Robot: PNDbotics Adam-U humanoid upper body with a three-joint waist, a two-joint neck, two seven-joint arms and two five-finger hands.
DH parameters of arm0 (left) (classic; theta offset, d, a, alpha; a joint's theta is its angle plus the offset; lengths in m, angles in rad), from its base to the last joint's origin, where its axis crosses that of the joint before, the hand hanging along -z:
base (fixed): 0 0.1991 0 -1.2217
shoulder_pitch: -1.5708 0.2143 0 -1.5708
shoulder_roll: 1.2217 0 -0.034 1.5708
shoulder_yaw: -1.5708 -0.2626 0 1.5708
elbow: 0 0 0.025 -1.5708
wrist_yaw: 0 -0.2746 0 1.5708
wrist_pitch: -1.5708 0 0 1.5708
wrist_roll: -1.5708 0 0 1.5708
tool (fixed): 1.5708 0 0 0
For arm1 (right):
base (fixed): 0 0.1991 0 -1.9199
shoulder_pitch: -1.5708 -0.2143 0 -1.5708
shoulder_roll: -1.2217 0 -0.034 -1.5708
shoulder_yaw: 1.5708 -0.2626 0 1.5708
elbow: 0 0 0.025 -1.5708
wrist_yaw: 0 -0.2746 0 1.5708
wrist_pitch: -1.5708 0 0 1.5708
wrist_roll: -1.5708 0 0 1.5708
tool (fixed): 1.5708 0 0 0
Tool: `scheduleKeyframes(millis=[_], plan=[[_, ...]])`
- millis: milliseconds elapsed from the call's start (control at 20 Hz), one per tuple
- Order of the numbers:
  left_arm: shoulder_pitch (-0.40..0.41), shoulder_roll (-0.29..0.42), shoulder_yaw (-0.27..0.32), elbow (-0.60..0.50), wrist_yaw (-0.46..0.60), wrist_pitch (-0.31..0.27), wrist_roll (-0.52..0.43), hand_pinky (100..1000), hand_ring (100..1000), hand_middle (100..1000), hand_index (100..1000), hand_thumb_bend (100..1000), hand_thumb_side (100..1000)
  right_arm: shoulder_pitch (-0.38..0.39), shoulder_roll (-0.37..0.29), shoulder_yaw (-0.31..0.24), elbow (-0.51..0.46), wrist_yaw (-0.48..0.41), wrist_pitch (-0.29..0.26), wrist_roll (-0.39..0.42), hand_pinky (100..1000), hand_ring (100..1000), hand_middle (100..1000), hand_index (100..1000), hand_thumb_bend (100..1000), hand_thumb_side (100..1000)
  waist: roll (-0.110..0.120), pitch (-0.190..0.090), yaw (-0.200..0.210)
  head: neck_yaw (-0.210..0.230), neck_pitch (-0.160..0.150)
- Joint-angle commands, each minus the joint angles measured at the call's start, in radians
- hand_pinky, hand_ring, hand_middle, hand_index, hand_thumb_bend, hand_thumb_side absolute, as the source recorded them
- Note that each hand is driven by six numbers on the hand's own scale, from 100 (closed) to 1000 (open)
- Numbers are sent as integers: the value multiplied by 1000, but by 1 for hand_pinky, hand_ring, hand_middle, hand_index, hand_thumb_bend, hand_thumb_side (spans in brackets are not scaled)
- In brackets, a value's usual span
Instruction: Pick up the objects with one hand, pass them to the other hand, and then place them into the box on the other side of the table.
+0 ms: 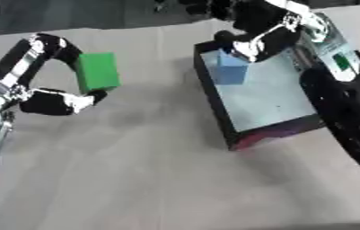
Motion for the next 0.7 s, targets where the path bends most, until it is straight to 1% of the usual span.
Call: scheduleKeyframes(millis=[50, 200, 450, 700], plan=[[-6, 1, -2, -39, 21, 4, 17, 729, 516, 436, 509, 100, 100, -29, 17, 15, -12, 40, -115, 83, 1000, 1000, 994, 1000, 100, 100, -14, -125, 6, 0, -11], [0, -7, -8, -51, 37, 3, 20, 729, 509, 436, 509, 100, 100, -35, 39, 27, -6, 72, -143, 83, 1000, 1000, 998, 1000, 112, 100, -16, -123, 12, -6, -15], [6, -21, -14, -57, 68, 10, 18, 729, 488, 434, 508, 100, 100, -47, 69, 37, 7, 123, -190, 83, 1000, 1000, 992, 1000, 261, 100, -16, -120, 19, -17, -16], [9, -35, -19, -66, 98, 16, 18, 730, 480, 433, 508, 100, 100, -52, 92, 42, 24, 176, -236, 83, 1000, 1000, 989, 1000, 346, 100, -15, -116, 25, -25, -17]])
